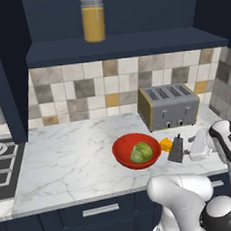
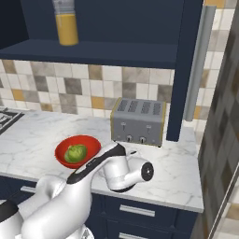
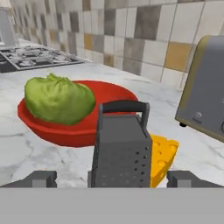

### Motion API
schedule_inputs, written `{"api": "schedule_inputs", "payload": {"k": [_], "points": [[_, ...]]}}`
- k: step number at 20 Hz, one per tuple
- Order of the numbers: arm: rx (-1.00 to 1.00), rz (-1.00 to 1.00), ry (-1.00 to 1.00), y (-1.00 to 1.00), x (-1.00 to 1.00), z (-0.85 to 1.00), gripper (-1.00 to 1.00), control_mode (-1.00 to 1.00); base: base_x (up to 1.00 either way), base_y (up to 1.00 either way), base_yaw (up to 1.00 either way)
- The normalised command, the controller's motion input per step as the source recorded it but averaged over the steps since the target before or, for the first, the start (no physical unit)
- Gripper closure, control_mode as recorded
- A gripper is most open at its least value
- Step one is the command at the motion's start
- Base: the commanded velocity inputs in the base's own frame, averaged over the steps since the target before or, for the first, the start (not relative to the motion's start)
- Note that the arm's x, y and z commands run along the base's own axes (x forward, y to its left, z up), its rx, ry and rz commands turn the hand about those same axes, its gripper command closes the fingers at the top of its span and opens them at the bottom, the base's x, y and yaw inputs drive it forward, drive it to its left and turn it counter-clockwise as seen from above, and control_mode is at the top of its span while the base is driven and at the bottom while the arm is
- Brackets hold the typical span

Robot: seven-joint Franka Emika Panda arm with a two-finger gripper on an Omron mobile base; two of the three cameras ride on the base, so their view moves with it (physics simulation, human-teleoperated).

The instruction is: Pick the cheese from the fridge and the cheese grater from the cabinet and place them next to the salad bowl.

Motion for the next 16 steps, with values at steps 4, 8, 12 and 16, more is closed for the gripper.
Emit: {"api": "schedule_inputs", "payload": {"k": [4, 8, 12, 16], "points": [[-0.03, -0.15, 0.15, -0.04, -0.31, 0.35, -1.0, -1.0, 0.0, 0.0, 0.0], [-0.01, -0.22, 0.2, 0.0, -0.35, 0.35, -1.0, -1.0, 0.0, 0.0, 0.0], [0.0, -0.3, 0.22, 0.0, -0.35, 0.31, -1.0, -1.0, 0.0, 0.0, 0.0], [0.0, -0.33, 0.26, 0.02, -0.28, 0.27, -1.0, -1.0, 0.0, 0.0, 0.0]]}}
